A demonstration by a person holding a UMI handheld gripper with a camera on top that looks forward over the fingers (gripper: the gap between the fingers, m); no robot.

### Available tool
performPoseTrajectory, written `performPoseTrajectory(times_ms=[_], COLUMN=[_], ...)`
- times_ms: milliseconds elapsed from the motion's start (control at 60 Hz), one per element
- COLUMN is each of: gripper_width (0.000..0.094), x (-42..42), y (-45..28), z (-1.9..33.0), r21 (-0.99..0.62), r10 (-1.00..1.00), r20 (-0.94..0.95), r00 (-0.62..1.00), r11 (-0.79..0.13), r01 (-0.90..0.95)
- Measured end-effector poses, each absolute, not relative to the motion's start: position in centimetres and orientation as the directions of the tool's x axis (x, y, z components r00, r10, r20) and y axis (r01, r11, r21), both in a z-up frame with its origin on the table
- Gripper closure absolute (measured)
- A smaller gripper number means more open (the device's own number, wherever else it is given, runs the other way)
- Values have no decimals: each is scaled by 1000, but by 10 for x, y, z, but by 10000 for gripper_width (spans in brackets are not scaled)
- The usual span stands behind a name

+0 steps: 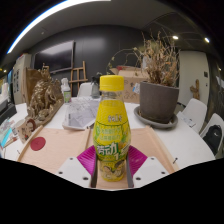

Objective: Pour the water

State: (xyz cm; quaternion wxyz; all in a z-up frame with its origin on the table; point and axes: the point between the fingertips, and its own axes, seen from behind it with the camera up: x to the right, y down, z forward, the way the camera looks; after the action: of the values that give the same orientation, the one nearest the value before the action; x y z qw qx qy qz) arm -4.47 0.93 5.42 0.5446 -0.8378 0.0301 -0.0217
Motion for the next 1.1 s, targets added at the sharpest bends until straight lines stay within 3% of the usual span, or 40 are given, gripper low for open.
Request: performPoseTrajectory(times_ms=[133,317,633,867,1100], gripper_width=[612,617,617,617,621], x=[-45,-44,-100,-207,-305], y=[11,10,40,83,116], z=[55,66,183,237,206], r21=[-914,-902,-809,-489,27], r10=[-82,-106,-127,-49,31], r20=[46,166,528,866,999], r00=[996,980,840,497,-23], r11=[-407,-419,-376,-288,-154], r01=[8,108,451,823,988])
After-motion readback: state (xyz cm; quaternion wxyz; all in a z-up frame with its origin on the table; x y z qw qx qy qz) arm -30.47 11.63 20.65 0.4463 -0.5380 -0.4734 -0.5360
